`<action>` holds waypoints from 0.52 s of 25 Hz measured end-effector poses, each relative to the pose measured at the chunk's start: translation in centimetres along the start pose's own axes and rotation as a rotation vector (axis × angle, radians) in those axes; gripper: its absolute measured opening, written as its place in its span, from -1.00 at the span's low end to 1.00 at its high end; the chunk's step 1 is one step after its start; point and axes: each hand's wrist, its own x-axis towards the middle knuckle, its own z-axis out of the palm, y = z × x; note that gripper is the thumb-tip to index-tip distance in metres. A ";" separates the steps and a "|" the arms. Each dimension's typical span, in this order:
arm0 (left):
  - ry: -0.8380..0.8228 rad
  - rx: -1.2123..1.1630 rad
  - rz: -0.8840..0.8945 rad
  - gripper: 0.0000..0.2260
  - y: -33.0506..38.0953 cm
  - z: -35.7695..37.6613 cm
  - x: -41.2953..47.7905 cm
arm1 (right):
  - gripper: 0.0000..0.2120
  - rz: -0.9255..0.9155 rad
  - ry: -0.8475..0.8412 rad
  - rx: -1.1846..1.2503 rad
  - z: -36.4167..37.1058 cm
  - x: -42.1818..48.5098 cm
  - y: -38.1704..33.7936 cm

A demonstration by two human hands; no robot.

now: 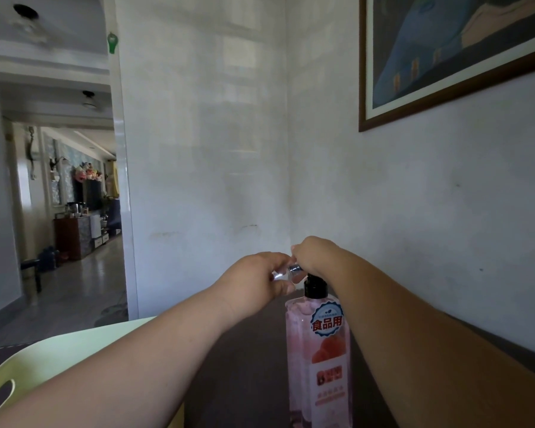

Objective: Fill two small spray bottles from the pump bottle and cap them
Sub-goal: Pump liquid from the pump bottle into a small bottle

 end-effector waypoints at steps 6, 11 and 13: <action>0.002 -0.013 -0.021 -0.69 0.0 -0.3 -0.3 | -0.66 -0.042 -0.015 0.218 -0.6 -0.5 -0.6; 0.032 -0.027 0.004 -0.68 0.2 -0.8 0.4 | -0.62 -0.026 -0.063 0.164 -1.5 -1.3 -1.0; 0.033 -0.031 0.006 -0.68 0.2 -0.6 0.4 | -0.68 -0.014 -0.047 0.170 -1.3 -1.2 -1.0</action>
